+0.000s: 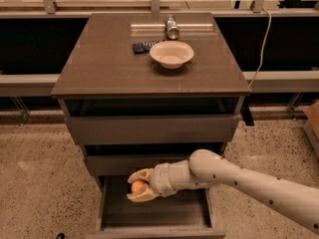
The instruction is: Place orange into bottom drawer
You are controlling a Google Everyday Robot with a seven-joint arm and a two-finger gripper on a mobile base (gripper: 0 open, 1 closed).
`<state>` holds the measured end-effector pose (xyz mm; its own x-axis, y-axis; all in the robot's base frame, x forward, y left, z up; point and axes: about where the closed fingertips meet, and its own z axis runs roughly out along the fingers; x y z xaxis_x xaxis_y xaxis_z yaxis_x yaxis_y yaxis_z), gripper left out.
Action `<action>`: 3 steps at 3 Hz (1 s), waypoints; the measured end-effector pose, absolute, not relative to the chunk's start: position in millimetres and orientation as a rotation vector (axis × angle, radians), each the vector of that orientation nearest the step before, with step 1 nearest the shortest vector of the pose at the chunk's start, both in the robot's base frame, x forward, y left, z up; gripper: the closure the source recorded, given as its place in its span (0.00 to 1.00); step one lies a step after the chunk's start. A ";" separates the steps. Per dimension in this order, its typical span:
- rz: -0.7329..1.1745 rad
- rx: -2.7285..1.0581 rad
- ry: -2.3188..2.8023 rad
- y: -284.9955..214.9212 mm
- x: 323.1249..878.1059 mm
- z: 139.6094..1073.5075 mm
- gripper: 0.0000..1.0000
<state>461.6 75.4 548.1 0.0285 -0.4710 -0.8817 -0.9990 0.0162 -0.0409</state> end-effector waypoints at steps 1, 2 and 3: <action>0.903 -1.461 1.586 71.9 481.5 510.9 1.00; 0.878 -1.359 1.616 64.7 516.7 443.9 1.00; 0.874 -1.314 1.593 57.5 544.4 372.6 1.00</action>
Offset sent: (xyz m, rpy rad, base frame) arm 0.0794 -0.0079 -0.2735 0.1780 0.1043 -0.2528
